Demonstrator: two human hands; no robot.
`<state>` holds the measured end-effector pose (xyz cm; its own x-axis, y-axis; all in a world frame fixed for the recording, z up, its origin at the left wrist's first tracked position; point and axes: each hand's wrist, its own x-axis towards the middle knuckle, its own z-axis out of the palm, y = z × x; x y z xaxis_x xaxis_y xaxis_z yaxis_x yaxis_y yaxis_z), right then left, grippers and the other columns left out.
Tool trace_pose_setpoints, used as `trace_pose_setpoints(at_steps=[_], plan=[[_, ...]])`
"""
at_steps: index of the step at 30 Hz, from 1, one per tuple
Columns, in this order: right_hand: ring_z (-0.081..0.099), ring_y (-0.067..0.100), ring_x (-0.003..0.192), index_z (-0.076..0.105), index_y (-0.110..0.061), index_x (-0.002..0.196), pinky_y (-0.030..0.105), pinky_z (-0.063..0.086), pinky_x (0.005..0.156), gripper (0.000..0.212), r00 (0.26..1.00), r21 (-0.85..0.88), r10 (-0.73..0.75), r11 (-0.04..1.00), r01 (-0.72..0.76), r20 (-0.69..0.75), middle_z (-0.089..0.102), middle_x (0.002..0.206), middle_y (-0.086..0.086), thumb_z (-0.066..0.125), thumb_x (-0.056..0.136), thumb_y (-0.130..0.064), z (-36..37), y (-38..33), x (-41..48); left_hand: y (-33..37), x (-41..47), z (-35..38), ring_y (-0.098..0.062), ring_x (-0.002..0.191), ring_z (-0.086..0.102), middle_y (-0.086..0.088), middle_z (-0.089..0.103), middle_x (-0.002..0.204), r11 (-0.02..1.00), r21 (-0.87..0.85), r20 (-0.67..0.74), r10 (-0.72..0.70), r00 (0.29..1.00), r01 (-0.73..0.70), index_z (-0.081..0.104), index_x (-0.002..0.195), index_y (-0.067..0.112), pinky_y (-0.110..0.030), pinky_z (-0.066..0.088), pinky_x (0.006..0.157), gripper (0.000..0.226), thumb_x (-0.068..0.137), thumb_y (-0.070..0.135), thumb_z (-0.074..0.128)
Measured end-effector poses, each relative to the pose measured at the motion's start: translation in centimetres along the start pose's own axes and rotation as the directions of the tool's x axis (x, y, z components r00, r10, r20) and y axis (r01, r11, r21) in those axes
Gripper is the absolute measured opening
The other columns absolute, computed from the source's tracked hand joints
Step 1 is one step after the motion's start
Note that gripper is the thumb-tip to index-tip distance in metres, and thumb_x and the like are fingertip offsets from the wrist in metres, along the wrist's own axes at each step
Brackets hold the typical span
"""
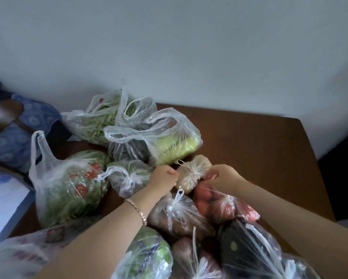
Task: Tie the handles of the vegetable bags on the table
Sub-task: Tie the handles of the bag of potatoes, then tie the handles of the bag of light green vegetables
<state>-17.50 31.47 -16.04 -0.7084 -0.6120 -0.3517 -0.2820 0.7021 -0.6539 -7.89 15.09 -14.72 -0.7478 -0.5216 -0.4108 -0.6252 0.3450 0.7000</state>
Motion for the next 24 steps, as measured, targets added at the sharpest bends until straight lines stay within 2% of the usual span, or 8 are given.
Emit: trace_pose_setpoints(at_steps=[3, 6, 8, 10, 13, 18, 21, 24], plan=[[0.058, 0.009, 0.086, 0.067, -0.020, 0.092, 0.021, 0.047, 0.079, 0.015, 0.998, -0.093, -0.048, 0.994, 0.051, 0.033, 0.059, 0.086, -0.011, 0.057, 0.082, -0.015, -0.6, -2.1, -0.1, 0.2, -0.1, -2.3, -0.019, 0.061, 0.053, -0.005, 0.056, 0.067, 0.997, -0.041, -0.027, -0.062, 0.998, 0.061, 0.054, 0.067, 0.018, -0.026, 0.044, 0.054, 0.026, 0.085, 0.000, 0.048], [0.057, 0.008, 0.085, 0.065, -0.019, 0.090, 0.020, 0.044, 0.077, 0.011, 0.998, -0.109, -0.069, 0.992, 0.069, 0.007, 0.056, 0.080, -0.015, 0.056, 0.085, -0.015, -0.2, -3.9, 0.5, -0.2, 1.7, -5.1, -0.024, 0.069, 0.046, -0.010, 0.048, 0.067, 0.994, 0.026, -0.095, -0.103, 0.990, 0.105, 0.048, 0.060, 0.012, -0.029, 0.036, 0.063, 0.024, 0.083, 0.005, 0.052], [0.055, 0.007, 0.082, 0.062, -0.026, 0.079, 0.021, 0.045, 0.077, 0.012, 0.995, -0.088, -0.074, 0.994, 0.068, -0.062, 0.054, 0.076, -0.018, 0.057, 0.085, -0.016, 0.3, -5.0, 1.4, -0.6, 3.2, -7.2, -0.031, 0.098, 0.055, -0.017, 0.057, 0.105, 0.986, 0.052, -0.137, -0.151, 0.979, 0.159, 0.061, 0.100, 0.003, -0.034, 0.044, 0.082, 0.022, 0.084, 0.017, 0.059], [0.055, 0.007, 0.079, 0.058, -0.029, 0.072, 0.020, 0.044, 0.074, 0.019, 0.990, -0.064, -0.052, 0.997, 0.044, -0.131, 0.054, 0.072, -0.018, 0.057, 0.084, -0.015, 1.0, -6.2, 2.7, -1.5, 4.8, -9.0, -0.032, 0.125, 0.042, -0.020, 0.031, 0.142, 0.982, 0.015, -0.185, -0.182, 0.966, 0.188, 0.032, 0.139, -0.001, -0.035, 0.039, 0.099, 0.071, 0.083, 0.028, 0.065], [0.058, 0.010, 0.082, 0.058, -0.030, 0.072, 0.023, 0.047, 0.076, 0.018, 0.977, -0.041, 0.025, 0.999, -0.035, -0.211, 0.057, 0.074, -0.014, 0.057, 0.082, -0.014, 2.8, -7.9, 5.0, -2.8, 7.3, -10.9, -0.027, 0.138, 0.024, -0.014, 0.014, 0.150, 0.998, -0.065, -0.250, -0.014, 0.968, -0.003, 0.012, 0.145, 0.001, -0.034, 0.027, 0.110, 0.095, 0.079, 0.036, 0.070], [0.057, 0.013, 0.087, 0.053, -0.018, 0.119, 0.029, 0.048, 0.083, 0.037, 0.912, 0.059, 0.201, 0.980, -0.193, -0.357, 0.059, 0.096, -0.005, 0.061, 0.083, -0.018, 3.4, -8.9, 7.5, -3.3, 10.0, -11.7, -0.009, 0.113, 0.050, 0.004, 0.052, 0.114, 0.924, -0.088, -0.184, 0.351, 0.918, -0.371, 0.048, 0.128, 0.000, -0.011, 0.032, 0.099, 0.053, 0.082, 0.019, 0.069], [0.056, 0.015, 0.104, 0.023, -0.019, 0.144, 0.035, 0.046, 0.094, 0.077, 0.877, 0.075, 0.217, 0.976, -0.205, -0.429, 0.050, 0.130, -0.001, 0.067, 0.081, -0.024, 1.7, -9.7, 9.7, -3.0, 11.6, -11.1, -0.008, 0.117, 0.040, 0.009, 0.040, 0.128, 0.906, -0.152, -0.068, 0.390, 0.918, -0.396, 0.041, 0.131, 0.018, -0.026, 0.033, 0.105, 0.049, 0.087, 0.018, 0.063], [0.032, 0.020, 0.136, 0.005, -0.025, 0.148, 0.043, 0.035, 0.108, 0.099, 0.895, 0.041, 0.158, 0.987, -0.156, -0.417, 0.021, 0.153, 0.000, 0.073, 0.076, -0.029, -0.8, -10.8, 12.3, -2.7, 13.0, -10.1, -0.009, 0.082, 0.048, 0.010, 0.048, 0.087, 0.913, -0.135, -0.060, 0.381, 0.923, -0.386, 0.048, 0.084, 0.024, -0.011, 0.038, 0.070, 0.015, 0.093, 0.012, 0.051]])
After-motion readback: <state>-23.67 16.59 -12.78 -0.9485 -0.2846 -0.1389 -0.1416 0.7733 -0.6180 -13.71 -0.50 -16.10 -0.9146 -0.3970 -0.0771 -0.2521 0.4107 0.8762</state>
